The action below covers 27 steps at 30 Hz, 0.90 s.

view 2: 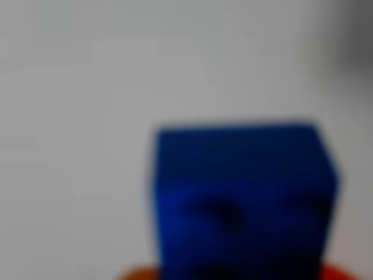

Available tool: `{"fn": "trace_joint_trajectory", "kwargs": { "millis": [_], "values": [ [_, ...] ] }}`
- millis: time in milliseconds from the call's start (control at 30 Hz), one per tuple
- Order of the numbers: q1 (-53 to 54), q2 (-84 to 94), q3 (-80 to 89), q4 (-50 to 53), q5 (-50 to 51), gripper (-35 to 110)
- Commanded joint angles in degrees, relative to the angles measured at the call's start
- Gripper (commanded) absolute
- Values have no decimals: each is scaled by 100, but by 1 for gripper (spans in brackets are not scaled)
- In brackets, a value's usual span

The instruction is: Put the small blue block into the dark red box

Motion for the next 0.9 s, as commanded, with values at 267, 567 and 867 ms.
{"fn": "trace_joint_trajectory", "kwargs": {
  "millis": [267, 567, 867],
  "values": [
    [2786, 3208, 1714, -738, -3683, 0],
    [5678, 4649, 2180, -1424, -6152, 0],
    [7523, 4438, 3428, -3428, -7286, 0]
  ]
}}
